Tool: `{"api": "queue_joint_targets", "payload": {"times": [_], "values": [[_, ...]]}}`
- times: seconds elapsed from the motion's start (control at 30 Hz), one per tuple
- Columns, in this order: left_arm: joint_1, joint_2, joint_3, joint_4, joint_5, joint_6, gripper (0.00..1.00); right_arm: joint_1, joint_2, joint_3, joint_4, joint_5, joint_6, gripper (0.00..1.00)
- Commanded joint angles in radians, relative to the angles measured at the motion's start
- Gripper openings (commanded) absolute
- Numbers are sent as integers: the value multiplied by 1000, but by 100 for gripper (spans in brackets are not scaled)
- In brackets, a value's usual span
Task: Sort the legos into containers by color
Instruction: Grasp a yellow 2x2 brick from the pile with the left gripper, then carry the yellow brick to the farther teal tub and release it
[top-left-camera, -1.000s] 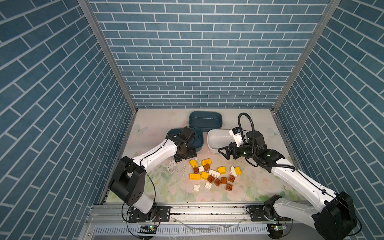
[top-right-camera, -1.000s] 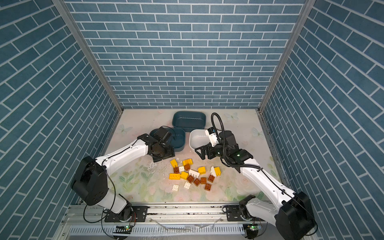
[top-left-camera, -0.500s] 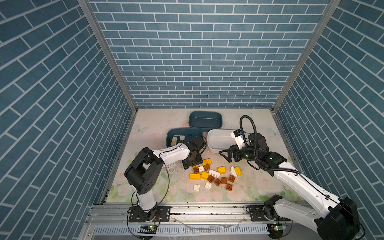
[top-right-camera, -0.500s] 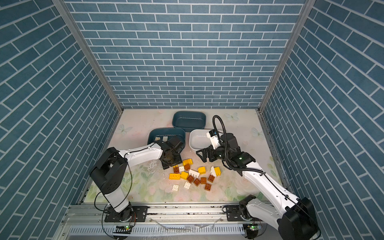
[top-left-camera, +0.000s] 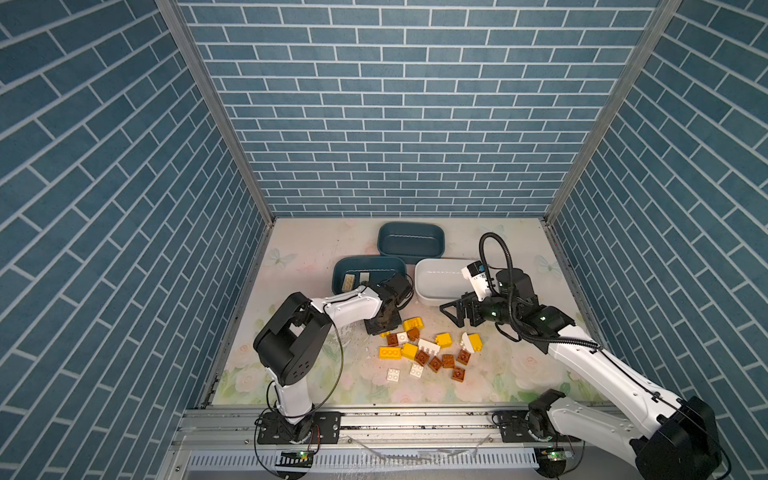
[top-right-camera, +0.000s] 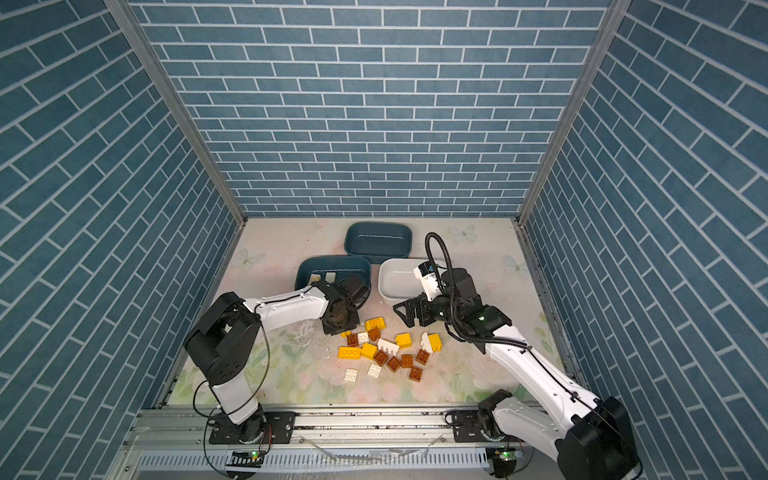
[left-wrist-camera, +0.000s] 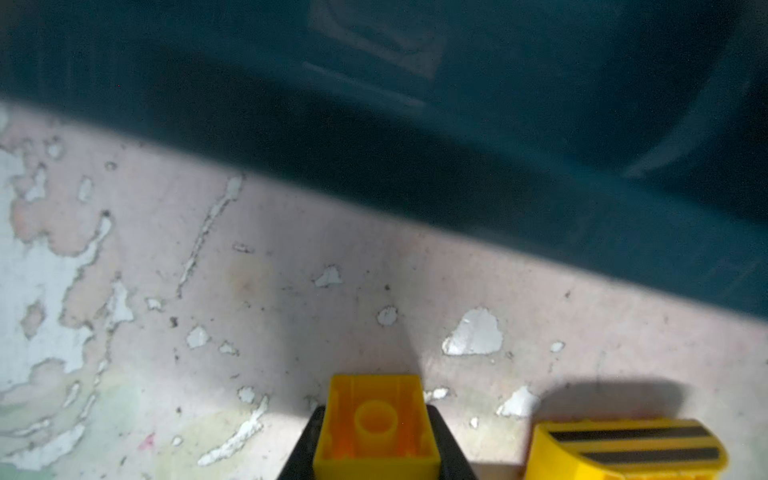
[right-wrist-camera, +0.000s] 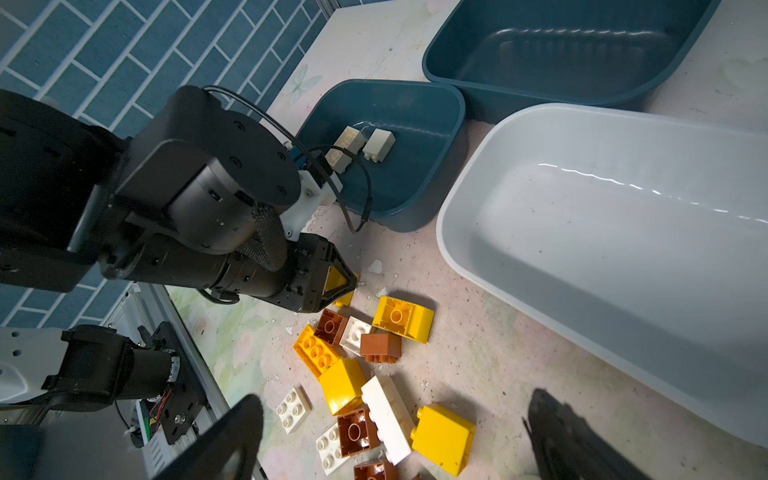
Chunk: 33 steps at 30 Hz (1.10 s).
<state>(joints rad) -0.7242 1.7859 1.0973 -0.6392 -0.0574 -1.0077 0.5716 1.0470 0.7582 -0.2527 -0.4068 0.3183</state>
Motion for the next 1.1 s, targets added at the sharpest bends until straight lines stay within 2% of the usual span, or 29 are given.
{"api": "queue_joint_targets", "payload": {"times": [0.0, 0.23, 0.43, 0.7, 1.07], "values": [[7, -28, 28, -69, -19, 72, 23, 6, -6, 23, -21, 11, 12, 99], [52, -85, 200, -194, -4, 300, 23, 4, -3, 42, 9, 14, 24, 99], [135, -20, 399, -193, 51, 531, 23, -8, 24, 82, 63, 16, 36, 99], [216, 219, 745, -189, 75, 729, 23, -47, 58, 131, 77, 0, 31, 99], [284, 496, 1041, -113, 33, 835, 23, -83, 55, 179, -6, 11, 5, 99]]}}
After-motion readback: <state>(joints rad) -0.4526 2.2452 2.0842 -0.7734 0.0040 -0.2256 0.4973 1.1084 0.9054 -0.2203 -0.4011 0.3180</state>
